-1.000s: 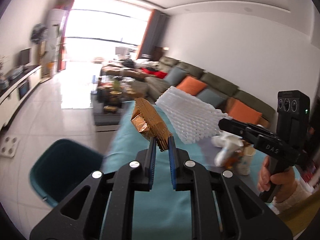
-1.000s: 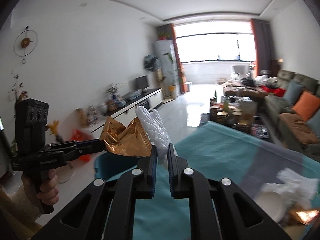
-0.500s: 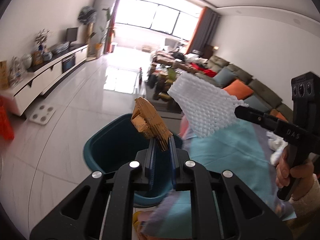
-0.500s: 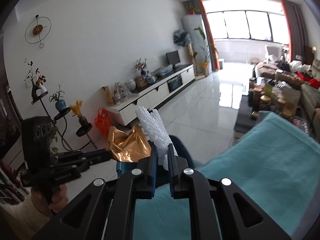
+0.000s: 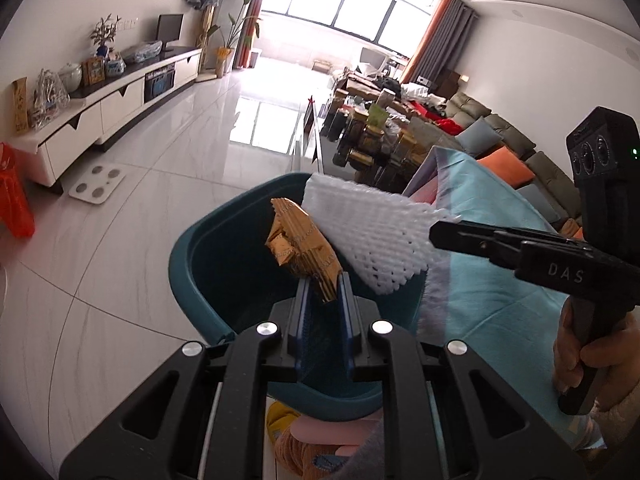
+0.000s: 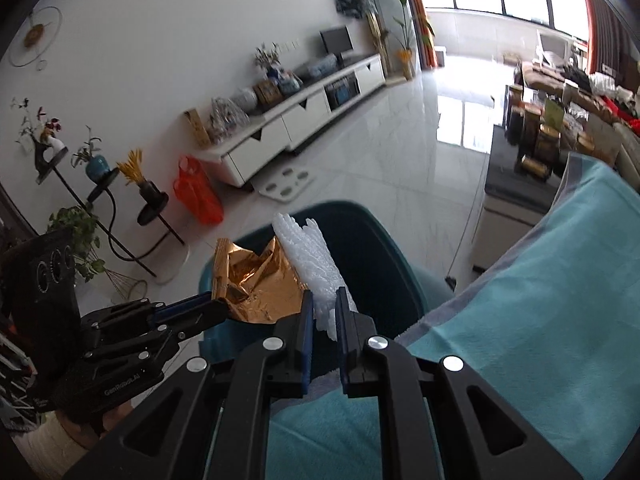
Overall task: Collect trash
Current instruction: 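Carry both items over the teal bin and open both tools to drop them, then return both tools to the table and grasp a white paper cup with the left tool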
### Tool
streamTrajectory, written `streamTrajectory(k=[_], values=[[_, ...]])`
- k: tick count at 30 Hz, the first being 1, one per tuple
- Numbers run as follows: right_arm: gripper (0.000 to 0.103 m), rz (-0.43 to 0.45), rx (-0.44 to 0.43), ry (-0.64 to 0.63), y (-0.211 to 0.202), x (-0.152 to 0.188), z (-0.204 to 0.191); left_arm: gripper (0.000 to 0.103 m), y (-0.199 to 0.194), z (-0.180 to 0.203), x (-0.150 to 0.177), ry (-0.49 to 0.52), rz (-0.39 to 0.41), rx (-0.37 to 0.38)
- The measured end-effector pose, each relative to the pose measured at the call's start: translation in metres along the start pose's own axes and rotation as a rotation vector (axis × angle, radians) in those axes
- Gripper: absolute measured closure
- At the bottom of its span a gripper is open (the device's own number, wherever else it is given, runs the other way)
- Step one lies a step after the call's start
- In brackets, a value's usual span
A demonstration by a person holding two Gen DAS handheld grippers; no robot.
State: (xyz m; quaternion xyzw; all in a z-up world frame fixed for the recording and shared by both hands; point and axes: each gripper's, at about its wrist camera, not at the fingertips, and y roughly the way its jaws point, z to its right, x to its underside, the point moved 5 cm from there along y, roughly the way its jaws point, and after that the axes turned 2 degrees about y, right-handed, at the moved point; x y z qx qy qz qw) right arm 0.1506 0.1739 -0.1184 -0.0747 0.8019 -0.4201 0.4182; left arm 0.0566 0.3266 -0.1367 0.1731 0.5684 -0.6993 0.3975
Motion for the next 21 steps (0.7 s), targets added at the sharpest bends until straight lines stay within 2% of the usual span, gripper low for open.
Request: streamTrajectory(k=[2, 4, 6, 10, 12, 16, 18, 21], values=[[0.088, -0.027, 0.013, 0.020, 0.007, 0.000, 0.001, 0.087, 0.008, 0.002, 0.003, -0.002, -0.014, -0.012], [0.087, -0.040, 0.015, 0.028, 0.011, 0.000, 0.002, 0.082, 0.016, 0.001, 0.004, -0.009, -0.026, -0.020], [0.074, -0.051, 0.021, 0.046, 0.015, 0.002, 0.006, 0.079, 0.026, -0.001, 0.005, -0.014, -0.037, -0.035], [0.072, -0.036, 0.015, 0.075, 0.010, 0.004, 0.012, 0.068, 0.040, -0.002, 0.010, -0.021, -0.050, -0.061], [0.072, -0.024, 0.011, 0.081, 0.004, 0.007, 0.016, 0.068, 0.041, -0.001, 0.012, -0.019, -0.050, -0.074], [0.070, 0.021, 0.013, 0.075, -0.019, 0.014, 0.020, 0.061, 0.026, 0.010, 0.010, 0.007, -0.007, -0.071], [0.063, 0.064, 0.014, 0.059, -0.040, 0.020, 0.021, 0.055, 0.013, 0.021, 0.007, 0.035, 0.032, -0.048], [0.059, 0.118, 0.027, 0.031, -0.068, 0.028, 0.023, 0.051, -0.006, 0.047, 0.003, 0.101, 0.078, -0.006]])
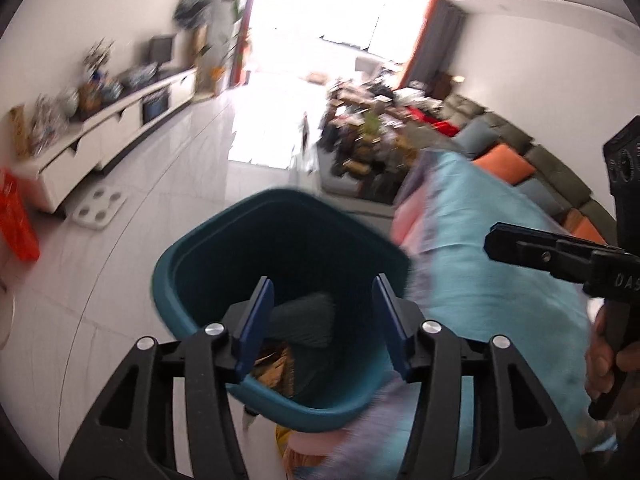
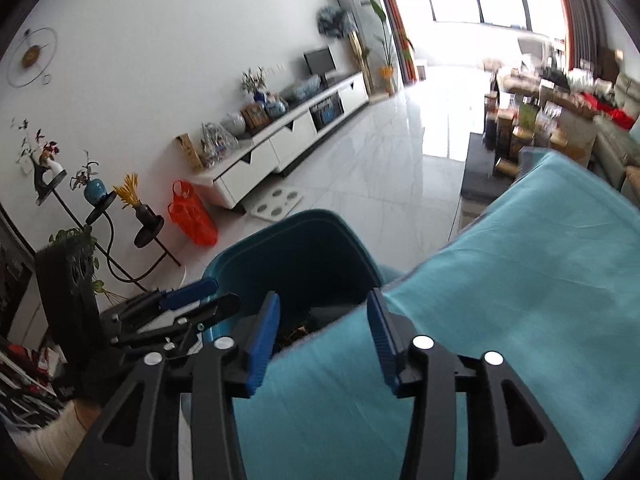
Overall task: Collect trash
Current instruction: 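Return both tools to the table and grasp a white paper cup with the left tool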
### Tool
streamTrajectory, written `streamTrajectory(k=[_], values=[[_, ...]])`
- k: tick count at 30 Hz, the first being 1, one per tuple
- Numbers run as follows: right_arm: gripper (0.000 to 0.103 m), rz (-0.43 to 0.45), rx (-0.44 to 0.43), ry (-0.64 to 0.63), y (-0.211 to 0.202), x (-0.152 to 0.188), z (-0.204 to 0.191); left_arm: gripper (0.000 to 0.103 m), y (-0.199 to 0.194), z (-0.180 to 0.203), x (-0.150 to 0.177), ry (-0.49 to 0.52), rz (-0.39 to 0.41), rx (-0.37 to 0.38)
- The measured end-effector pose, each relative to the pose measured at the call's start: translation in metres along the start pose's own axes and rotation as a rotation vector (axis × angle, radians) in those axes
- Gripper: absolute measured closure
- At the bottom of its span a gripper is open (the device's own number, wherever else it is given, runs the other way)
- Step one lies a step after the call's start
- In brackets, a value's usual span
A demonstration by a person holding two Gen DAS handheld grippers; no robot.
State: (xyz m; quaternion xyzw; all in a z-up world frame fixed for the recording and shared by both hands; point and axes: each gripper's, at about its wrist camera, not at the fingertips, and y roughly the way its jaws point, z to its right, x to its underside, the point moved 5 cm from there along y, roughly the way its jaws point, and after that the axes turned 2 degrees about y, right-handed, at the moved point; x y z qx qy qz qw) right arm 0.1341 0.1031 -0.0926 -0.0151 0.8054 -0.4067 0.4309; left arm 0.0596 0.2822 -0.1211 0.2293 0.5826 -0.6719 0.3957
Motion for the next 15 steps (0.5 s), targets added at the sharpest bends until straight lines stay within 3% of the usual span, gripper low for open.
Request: streamTrajectory(k=[3, 7, 11, 15], values=[[0.055, 0.072, 0.029, -0.021, -0.042, 0.009, 0.008, 0.047, -0.015, 0.031, -0.008, 0.066, 0.041, 0.050], [0.054, 0.158, 0.080, -0.017, -0.095, 0.021, 0.027, 0.043, -0.034, 0.088, -0.015, 0.164, 0.083, 0.176], [0.052, 0.235, 0.148, 0.033, -0.150, 0.036, 0.055, 0.041, -0.042, 0.152, -0.006, 0.289, 0.085, 0.295], [0.048, 0.308, 0.272, 0.102, -0.202, 0.059, 0.087, 0.041, -0.041, 0.218, 0.007, 0.402, 0.058, 0.435]])
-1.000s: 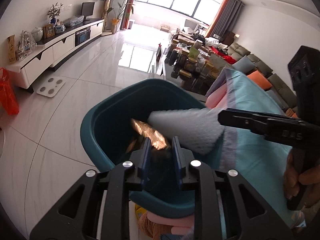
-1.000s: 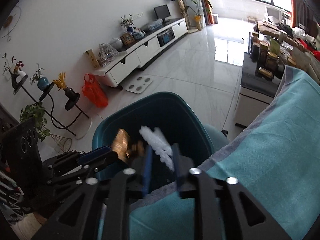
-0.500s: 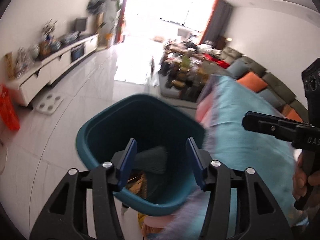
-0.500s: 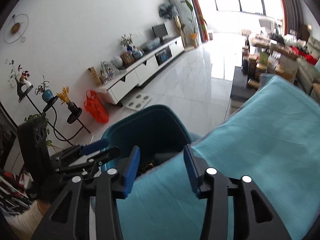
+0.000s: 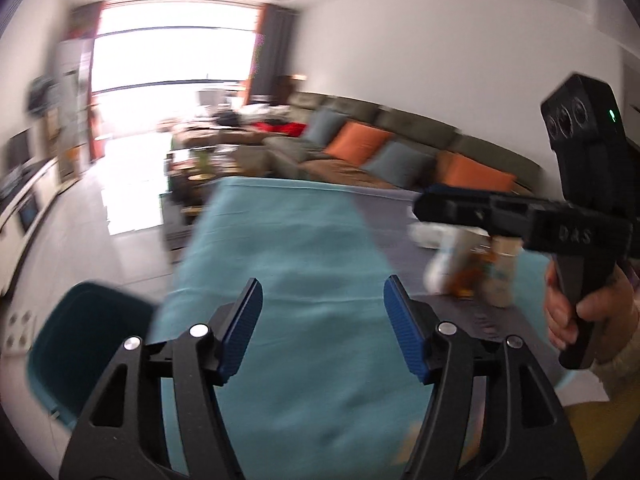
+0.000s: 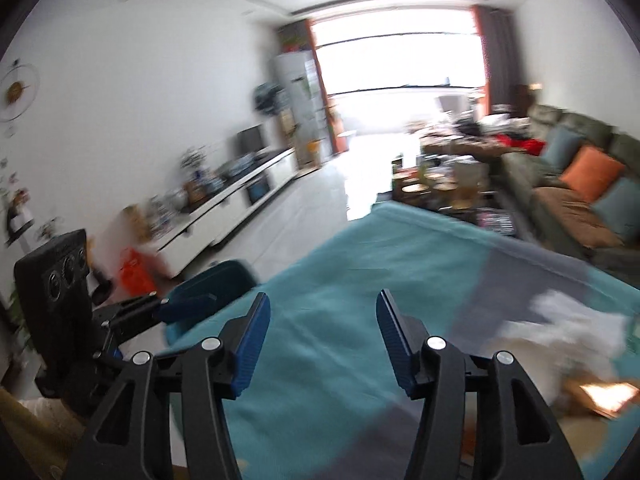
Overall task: Collect trash
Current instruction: 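Return both tools to the table and grasp a white paper cup with the left tool, then grasp the blue-dotted paper cup with the right tool while the left tool holds its cup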
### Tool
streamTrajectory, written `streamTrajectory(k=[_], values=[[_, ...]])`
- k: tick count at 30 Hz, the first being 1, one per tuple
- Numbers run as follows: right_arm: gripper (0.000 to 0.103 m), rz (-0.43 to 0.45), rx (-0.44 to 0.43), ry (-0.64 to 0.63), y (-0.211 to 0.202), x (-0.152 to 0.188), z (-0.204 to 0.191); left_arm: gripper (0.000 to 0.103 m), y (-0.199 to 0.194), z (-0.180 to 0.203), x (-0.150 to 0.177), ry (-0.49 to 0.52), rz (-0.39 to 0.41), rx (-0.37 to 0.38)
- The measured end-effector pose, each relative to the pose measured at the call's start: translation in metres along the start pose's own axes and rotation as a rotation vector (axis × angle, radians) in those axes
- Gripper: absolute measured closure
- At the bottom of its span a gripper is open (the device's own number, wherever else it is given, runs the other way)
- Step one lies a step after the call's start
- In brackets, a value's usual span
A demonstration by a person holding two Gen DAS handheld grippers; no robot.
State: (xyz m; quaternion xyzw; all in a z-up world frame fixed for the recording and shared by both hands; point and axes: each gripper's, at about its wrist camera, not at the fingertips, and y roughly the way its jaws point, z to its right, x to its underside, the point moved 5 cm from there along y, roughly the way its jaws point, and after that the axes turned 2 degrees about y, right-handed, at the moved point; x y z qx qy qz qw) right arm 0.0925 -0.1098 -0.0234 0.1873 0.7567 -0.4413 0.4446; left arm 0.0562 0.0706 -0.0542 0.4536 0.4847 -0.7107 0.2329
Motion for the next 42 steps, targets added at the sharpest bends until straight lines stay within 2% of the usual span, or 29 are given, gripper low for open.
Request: streamTrajectory(k=[6, 9, 13, 21, 29, 37, 40, 42], values=[[0.042, 0.071, 0.137, 0.063, -0.054, 0.013, 0.052, 0.040, 0.040, 0.058, -0.011, 0.097, -0.048, 0.130], [0.042, 0.086, 0.204, 0.116, -0.077, 0.026, 0.082, 0.039, 0.056, 0.073, -0.012, 0.125, -0.075, 0.171], [0.042, 0.075, 0.242, 0.202, -0.091, 0.047, 0.115, 0.039, 0.082, 0.091, -0.016, 0.148, -0.114, 0.209], [0.042, 0.030, 0.147, 0.350, -0.084, 0.083, 0.146, 0.041, 0.115, 0.106, -0.024, 0.160, -0.182, 0.271], [0.041, -0.002, 0.025, 0.388, -0.061, 0.093, 0.146, 0.052, 0.142, 0.112, -0.023, 0.139, -0.258, 0.316], [0.040, -0.028, -0.056, 0.402, -0.049, 0.096, 0.142, 0.079, 0.152, 0.111, -0.015, 0.114, -0.299, 0.368], [0.038, -0.045, -0.048, 0.375, -0.047, 0.095, 0.135, 0.081, 0.150, 0.110, -0.015, 0.115, -0.291, 0.379], [0.029, -0.055, -0.042, 0.386, -0.044, 0.096, 0.133, 0.081, 0.150, 0.108, -0.015, 0.112, -0.291, 0.378]])
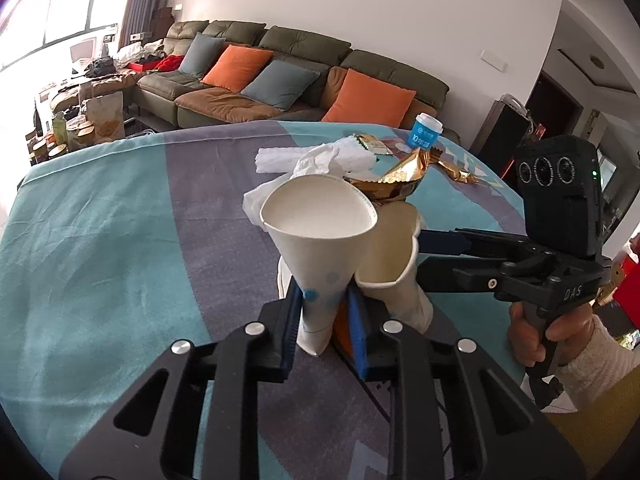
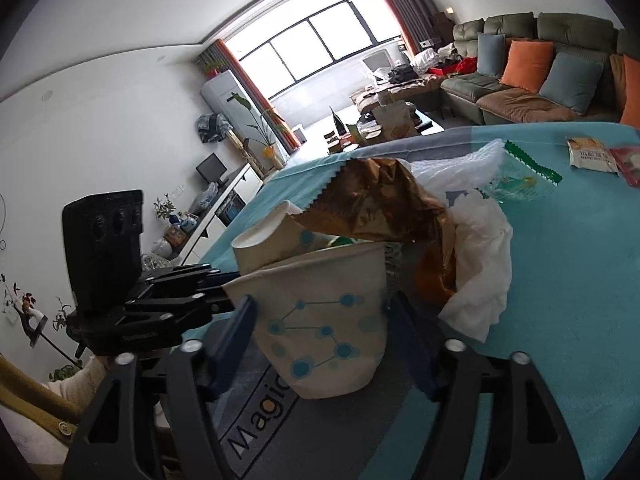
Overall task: Collect trash
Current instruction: 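Grasp the blue-dotted paper cup with the right tool while the left tool holds its cup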
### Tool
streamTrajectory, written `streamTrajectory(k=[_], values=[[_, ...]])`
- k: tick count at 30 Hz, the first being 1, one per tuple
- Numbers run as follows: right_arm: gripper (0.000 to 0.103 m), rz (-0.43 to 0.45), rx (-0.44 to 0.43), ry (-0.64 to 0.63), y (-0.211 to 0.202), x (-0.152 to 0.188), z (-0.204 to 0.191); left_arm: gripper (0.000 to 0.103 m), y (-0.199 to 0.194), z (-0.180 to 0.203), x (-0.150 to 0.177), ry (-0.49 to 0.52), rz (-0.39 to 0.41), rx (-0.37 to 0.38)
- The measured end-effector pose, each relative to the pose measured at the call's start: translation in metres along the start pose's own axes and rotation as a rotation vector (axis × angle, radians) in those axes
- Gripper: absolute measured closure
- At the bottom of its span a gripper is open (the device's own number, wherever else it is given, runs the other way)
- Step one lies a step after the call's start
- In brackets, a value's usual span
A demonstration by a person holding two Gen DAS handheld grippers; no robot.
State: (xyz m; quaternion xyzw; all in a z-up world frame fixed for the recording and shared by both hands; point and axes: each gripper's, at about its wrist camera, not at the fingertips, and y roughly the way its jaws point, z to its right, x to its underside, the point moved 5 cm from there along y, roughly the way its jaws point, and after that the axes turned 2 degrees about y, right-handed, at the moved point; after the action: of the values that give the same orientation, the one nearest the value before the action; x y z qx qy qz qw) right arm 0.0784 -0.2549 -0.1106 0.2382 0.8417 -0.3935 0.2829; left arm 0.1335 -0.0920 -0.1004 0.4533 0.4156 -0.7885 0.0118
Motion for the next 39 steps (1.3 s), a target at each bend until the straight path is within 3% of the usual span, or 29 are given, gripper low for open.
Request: streamTrajectory(k=[4, 8, 11, 14, 19, 21, 24, 25, 27, 39], values=[[0.030, -0.032, -0.037, 0.017, 0.008, -0.003, 0.005, 0.083, -0.002, -0.005, 0.003, -0.015, 0.004, -0.007], [0.043, -0.038, -0.049, -0.007, 0.008, -0.003, -0.001, 0.083, -0.007, -0.013, 0.005, -0.040, 0.017, -0.012], [0.061, -0.032, -0.053, -0.010, 0.006, -0.003, -0.001, 0.083, -0.012, -0.021, 0.005, -0.073, 0.032, -0.016], [0.068, -0.038, -0.065, -0.017, 0.005, 0.000, -0.005, 0.083, -0.018, -0.027, 0.007, -0.094, 0.041, -0.014], [0.068, -0.045, -0.095, -0.066, 0.004, 0.002, -0.019, 0.083, -0.027, -0.031, 0.012, -0.097, 0.052, -0.016], [0.056, -0.050, -0.103, -0.075, 0.007, 0.004, -0.024, 0.083, -0.028, -0.030, 0.015, -0.087, 0.049, -0.028], [0.056, -0.052, -0.100, -0.083, 0.014, 0.002, -0.027, 0.083, -0.030, -0.028, 0.016, -0.076, 0.051, -0.050], [0.058, -0.051, -0.110, -0.076, 0.015, 0.001, -0.030, 0.083, -0.032, -0.030, 0.017, -0.082, 0.054, -0.051], [0.073, -0.034, -0.120, -0.073, 0.013, 0.000, -0.032, 0.083, -0.037, -0.033, 0.018, -0.092, 0.065, -0.071], [0.082, -0.020, -0.109, -0.119, 0.011, 0.000, -0.050, 0.083, -0.061, -0.052, 0.031, -0.140, 0.100, -0.130]])
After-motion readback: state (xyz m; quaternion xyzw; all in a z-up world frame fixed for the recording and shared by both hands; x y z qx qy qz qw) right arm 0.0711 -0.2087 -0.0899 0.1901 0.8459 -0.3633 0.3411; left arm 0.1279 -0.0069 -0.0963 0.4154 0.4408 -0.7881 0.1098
